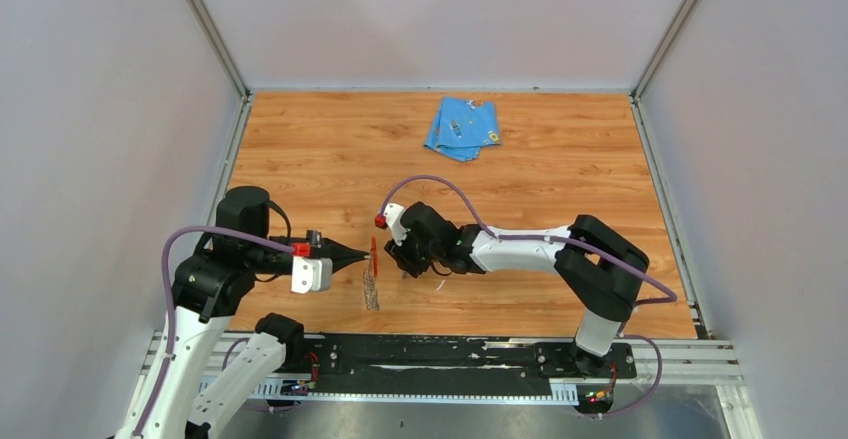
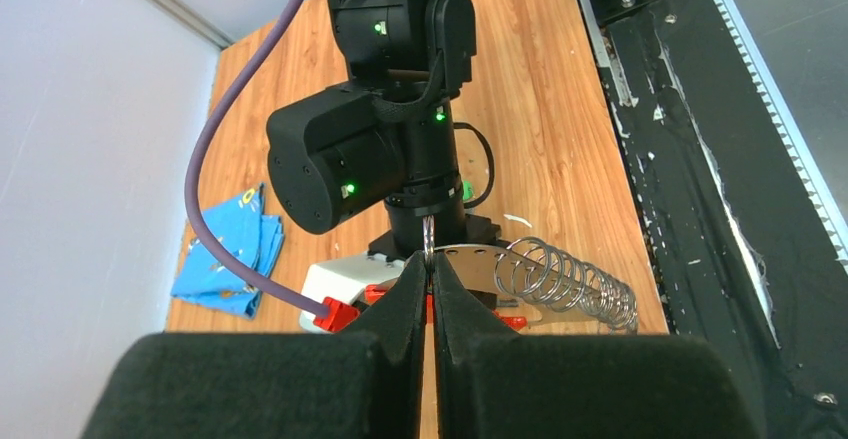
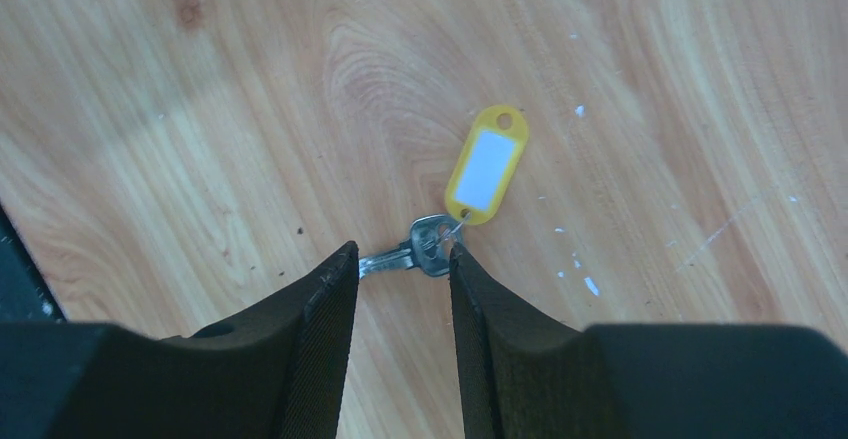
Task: Put the keys on the keyring
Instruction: Pick up the key from the center of the board.
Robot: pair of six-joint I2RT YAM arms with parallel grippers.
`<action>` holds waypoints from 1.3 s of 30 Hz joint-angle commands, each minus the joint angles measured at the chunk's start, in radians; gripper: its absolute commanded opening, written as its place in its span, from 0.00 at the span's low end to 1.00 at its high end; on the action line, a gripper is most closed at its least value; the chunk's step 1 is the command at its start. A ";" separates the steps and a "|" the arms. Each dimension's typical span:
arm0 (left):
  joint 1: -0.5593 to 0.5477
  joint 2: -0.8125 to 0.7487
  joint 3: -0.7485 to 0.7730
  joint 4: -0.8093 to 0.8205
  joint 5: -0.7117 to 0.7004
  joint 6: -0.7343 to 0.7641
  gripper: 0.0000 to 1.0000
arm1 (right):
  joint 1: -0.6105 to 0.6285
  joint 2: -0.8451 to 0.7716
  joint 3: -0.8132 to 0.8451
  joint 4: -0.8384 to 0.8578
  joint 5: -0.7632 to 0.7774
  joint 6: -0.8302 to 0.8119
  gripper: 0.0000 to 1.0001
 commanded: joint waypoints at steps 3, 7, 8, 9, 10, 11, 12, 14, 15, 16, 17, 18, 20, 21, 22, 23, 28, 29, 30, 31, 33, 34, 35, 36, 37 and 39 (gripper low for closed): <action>-0.006 -0.017 0.003 -0.002 0.016 -0.025 0.00 | 0.015 0.031 -0.003 0.057 0.167 0.046 0.40; -0.006 -0.021 0.004 -0.001 0.020 -0.028 0.00 | 0.015 0.057 0.011 0.057 0.162 0.060 0.40; -0.006 -0.023 0.006 -0.002 0.021 -0.028 0.00 | 0.015 0.064 0.015 0.056 0.157 0.063 0.40; -0.006 -0.024 0.007 -0.001 0.021 -0.028 0.00 | 0.015 0.071 0.018 0.054 0.146 0.069 0.40; -0.006 -0.025 0.007 -0.002 0.020 -0.028 0.00 | 0.015 0.076 0.017 0.055 0.143 0.073 0.39; -0.006 -0.027 0.008 -0.002 0.019 -0.028 0.00 | 0.015 0.078 0.016 0.055 0.143 0.076 0.39; -0.006 -0.028 0.010 -0.001 0.019 -0.028 0.00 | 0.015 0.081 0.015 0.055 0.143 0.078 0.39; -0.006 -0.027 0.010 0.000 0.021 -0.027 0.00 | 0.015 0.087 0.013 0.055 0.150 0.079 0.38; -0.006 -0.028 0.011 -0.001 0.023 -0.027 0.00 | 0.015 0.088 0.013 0.055 0.153 0.082 0.37; -0.006 -0.029 0.011 -0.001 0.024 -0.027 0.00 | 0.015 0.090 0.013 0.055 0.157 0.081 0.36; -0.006 -0.028 0.012 -0.001 0.025 -0.027 0.00 | 0.015 0.090 0.012 0.057 0.158 0.081 0.34; -0.006 -0.028 0.012 -0.001 0.027 -0.027 0.00 | 0.016 0.090 0.012 0.059 0.158 0.081 0.32; -0.006 -0.029 0.013 0.000 0.026 -0.027 0.00 | 0.014 0.089 0.013 0.063 0.158 0.082 0.28; -0.006 -0.028 0.013 -0.001 0.027 -0.027 0.00 | 0.013 0.090 0.013 0.064 0.160 0.080 0.27; -0.006 -0.028 0.013 -0.001 0.028 -0.027 0.00 | 0.013 0.089 0.014 0.063 0.163 0.080 0.25; -0.006 -0.029 0.013 -0.001 0.029 -0.027 0.00 | 0.013 0.086 0.014 0.064 0.165 0.079 0.24; -0.006 -0.025 0.016 0.000 0.035 -0.027 0.00 | 0.008 0.079 0.016 0.066 0.165 0.083 0.21; -0.006 -0.024 0.017 0.000 0.035 -0.027 0.00 | 0.006 0.078 0.017 0.067 0.163 0.085 0.21; -0.006 -0.024 0.017 0.000 0.037 -0.027 0.00 | 0.004 0.078 0.017 0.068 0.159 0.088 0.21; -0.006 -0.023 0.018 0.000 0.037 -0.026 0.00 | 0.001 0.078 0.017 0.069 0.157 0.091 0.21; -0.006 -0.023 0.019 0.000 0.038 -0.025 0.00 | -0.003 0.077 0.015 0.071 0.154 0.094 0.21; -0.006 -0.022 0.019 0.000 0.040 -0.025 0.00 | -0.003 0.077 0.016 0.072 0.152 0.095 0.21; -0.005 -0.022 0.019 0.000 0.041 -0.024 0.00 | -0.005 0.077 0.014 0.075 0.150 0.095 0.21; -0.006 -0.021 0.019 0.000 0.041 -0.024 0.00 | -0.006 0.078 0.012 0.078 0.148 0.097 0.21; -0.006 -0.022 0.019 0.000 0.042 -0.024 0.00 | -0.006 0.078 0.012 0.081 0.147 0.098 0.21; -0.006 -0.023 0.019 0.000 0.042 -0.025 0.00 | -0.009 0.081 0.012 0.083 0.144 0.102 0.20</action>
